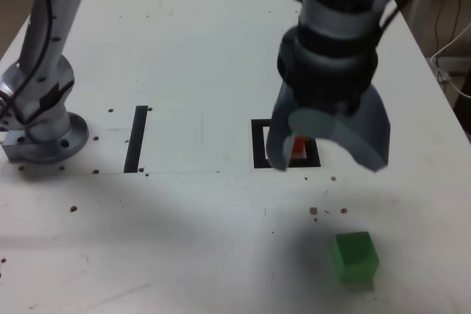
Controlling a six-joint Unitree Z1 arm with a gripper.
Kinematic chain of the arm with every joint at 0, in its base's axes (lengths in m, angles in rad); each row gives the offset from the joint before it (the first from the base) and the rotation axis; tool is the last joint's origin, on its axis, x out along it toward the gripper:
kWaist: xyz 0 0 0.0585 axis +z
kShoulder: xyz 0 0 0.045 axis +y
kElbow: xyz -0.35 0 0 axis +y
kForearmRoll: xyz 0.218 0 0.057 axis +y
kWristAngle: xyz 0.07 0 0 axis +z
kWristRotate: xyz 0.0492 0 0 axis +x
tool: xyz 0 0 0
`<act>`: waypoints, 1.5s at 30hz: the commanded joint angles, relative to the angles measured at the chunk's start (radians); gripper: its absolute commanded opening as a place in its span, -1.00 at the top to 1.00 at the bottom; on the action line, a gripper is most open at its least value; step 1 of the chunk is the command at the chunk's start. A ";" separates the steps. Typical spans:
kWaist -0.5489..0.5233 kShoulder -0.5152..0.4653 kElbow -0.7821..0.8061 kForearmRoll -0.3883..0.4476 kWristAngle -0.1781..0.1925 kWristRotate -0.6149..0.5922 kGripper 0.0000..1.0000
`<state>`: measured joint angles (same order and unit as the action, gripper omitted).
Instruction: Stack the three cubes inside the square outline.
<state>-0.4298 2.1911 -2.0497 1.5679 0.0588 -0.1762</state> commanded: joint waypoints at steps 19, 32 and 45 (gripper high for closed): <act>-0.035 0.180 -0.132 0.010 -0.126 -0.182 -0.95; -0.033 0.274 -0.225 0.010 -0.138 -0.183 -0.88; -0.030 0.300 -0.254 0.004 -0.158 -0.183 -0.13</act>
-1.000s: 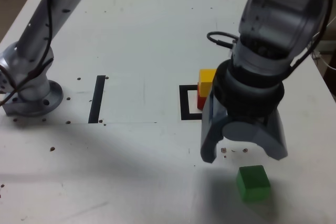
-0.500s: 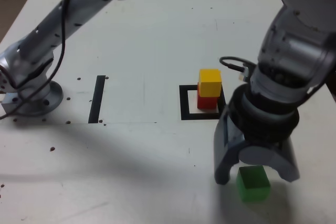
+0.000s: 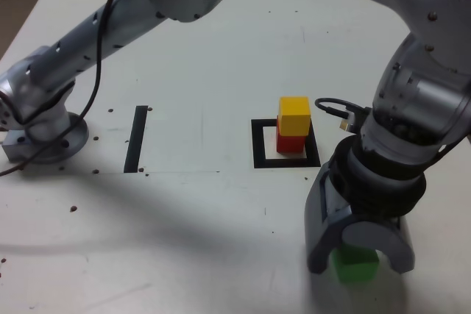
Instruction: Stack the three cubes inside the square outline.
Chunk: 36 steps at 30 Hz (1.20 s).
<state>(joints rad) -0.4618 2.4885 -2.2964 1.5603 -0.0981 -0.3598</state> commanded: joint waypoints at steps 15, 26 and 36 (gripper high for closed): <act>0.002 0.002 -0.021 -0.001 -0.015 0.025 0.46; 0.002 -0.005 -0.016 0.013 -0.012 0.028 0.47; 0.002 -0.111 0.041 0.062 0.034 0.060 0.47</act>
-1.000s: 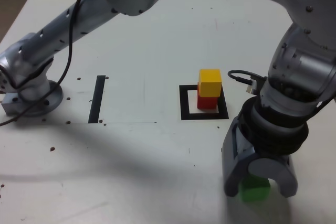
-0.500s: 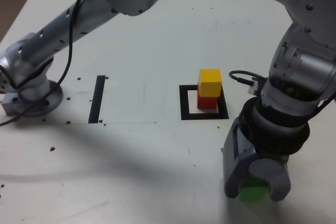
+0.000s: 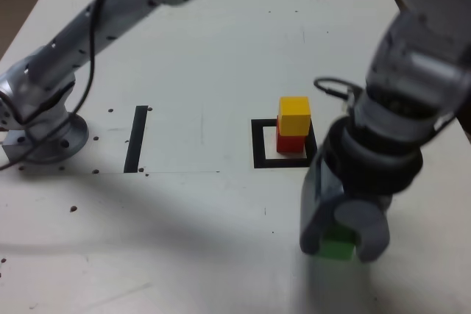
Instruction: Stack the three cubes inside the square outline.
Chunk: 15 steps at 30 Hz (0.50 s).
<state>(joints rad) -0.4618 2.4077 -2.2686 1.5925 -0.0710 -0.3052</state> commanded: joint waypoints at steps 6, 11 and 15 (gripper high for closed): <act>0.013 -0.170 0.102 0.041 0.041 0.034 0.47; 0.052 -0.277 0.184 0.043 0.043 0.069 0.47; 0.105 -0.337 0.245 0.043 0.042 0.106 0.47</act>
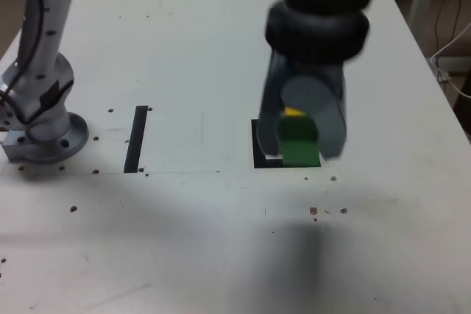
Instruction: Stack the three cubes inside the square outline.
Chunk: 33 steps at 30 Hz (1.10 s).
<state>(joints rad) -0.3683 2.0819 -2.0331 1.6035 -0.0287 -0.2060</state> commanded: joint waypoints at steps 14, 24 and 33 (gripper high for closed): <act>0.216 -0.068 0.099 0.027 -0.003 0.143 0.47; 0.288 -0.027 0.080 0.024 -0.011 0.192 0.47; 0.310 0.026 0.050 0.019 -0.019 0.210 0.46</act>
<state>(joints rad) -0.0606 2.1005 -1.9808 1.5971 -0.0463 0.0021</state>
